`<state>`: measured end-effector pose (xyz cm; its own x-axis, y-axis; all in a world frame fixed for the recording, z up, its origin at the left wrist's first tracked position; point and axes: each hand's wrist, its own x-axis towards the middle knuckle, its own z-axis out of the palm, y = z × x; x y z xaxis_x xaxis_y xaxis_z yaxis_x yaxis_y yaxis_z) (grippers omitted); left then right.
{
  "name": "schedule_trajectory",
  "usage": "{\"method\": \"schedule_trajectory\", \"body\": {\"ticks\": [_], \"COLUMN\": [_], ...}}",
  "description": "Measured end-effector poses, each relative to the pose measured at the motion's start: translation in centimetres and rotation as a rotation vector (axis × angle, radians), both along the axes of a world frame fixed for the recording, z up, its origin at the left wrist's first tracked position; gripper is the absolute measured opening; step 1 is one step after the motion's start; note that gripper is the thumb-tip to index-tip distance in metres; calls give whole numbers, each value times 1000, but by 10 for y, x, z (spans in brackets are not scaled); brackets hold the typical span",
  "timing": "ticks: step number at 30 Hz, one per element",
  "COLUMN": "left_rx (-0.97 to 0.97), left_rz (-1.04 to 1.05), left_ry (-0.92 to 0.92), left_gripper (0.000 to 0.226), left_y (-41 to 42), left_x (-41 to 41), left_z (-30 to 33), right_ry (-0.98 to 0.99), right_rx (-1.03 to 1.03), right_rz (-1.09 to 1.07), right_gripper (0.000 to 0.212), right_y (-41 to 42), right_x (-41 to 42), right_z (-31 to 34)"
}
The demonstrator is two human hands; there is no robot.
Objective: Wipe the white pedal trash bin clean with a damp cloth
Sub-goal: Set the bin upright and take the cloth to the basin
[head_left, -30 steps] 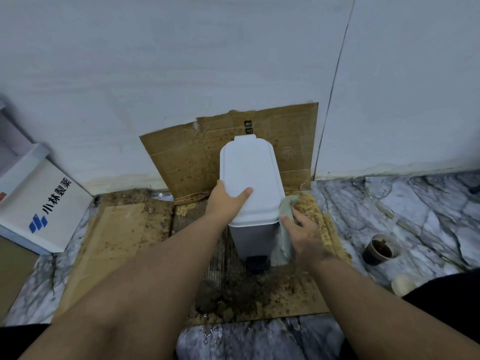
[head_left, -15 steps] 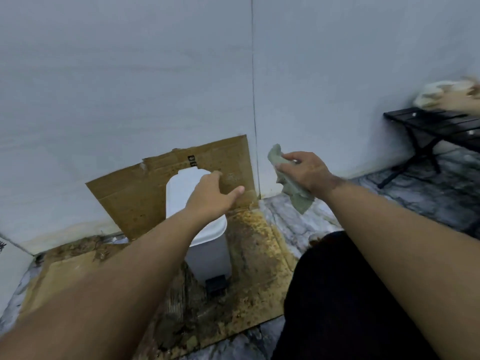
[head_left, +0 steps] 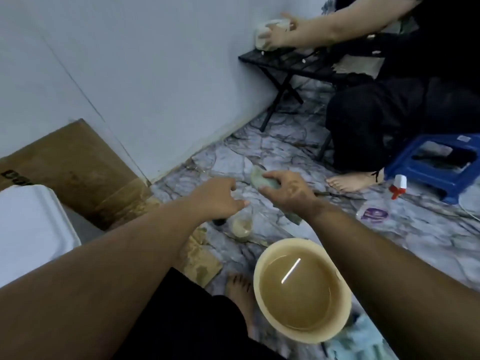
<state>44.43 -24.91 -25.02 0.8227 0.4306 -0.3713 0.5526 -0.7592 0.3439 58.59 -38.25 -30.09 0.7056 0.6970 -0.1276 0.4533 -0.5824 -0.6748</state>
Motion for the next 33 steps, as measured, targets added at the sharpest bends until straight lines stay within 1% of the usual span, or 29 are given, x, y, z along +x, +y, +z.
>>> {"method": "schedule_trajectory", "body": {"ticks": [5,10,12,14,15,17,19,21,23,26,27,29,31,33], "left_rx": [-87,-131,-93,-44,-28,-22,-36,-47,-47,-49,-53,-56,-53,-47], "left_rz": [-102,-176,-235,-270,-277,-297,-319,-326,-327,-321,-316,-313,-325,-335], "left_ry": [113,247,320,361,376,393,396,389,371,319,304,293,310,333], "left_gripper": [62,65,53,42,41,43,53,58,58,55,55,56,57,60], "left_y": [-40,-52,-47,-40,-38,-35,-34,-34,-35,-36,-36,-35,-34,-33], "left_x": [45,61,62,61,60,59,57,56,55,55,55,56,55,53], "left_z": [-65,-117,-132,-146,-150,-156,-158,-158,-157,-154,-153,-153,-152,-151], "right_ry": [69,115,120,120,99,35,28,10,24,89,82,17,-28,-106], "right_rx": [-176,-274,-323,-352,-395,-486,-508,-466,-416,-298,-271,-367,-514,-540], "right_rz": [-175,-330,-325,-275,-237,-186,-219,-244,-309,-490,-515,-402,-299,-270], "right_gripper": [53,53,52,45,42,44,40,29,23,22,21,23,34,36], "right_y": [-58,-83,-87,-90,-91,-96,-99,-100,-98,-97,-100,-107,-113,-117], "right_x": [34,44,39,31,27,25,24,28,35,56,60,61,51,45], "right_z": [-83,-145,-166,-187,-198,-223,-232,-229,-224,-224,-226,-231,-234,-235]}}
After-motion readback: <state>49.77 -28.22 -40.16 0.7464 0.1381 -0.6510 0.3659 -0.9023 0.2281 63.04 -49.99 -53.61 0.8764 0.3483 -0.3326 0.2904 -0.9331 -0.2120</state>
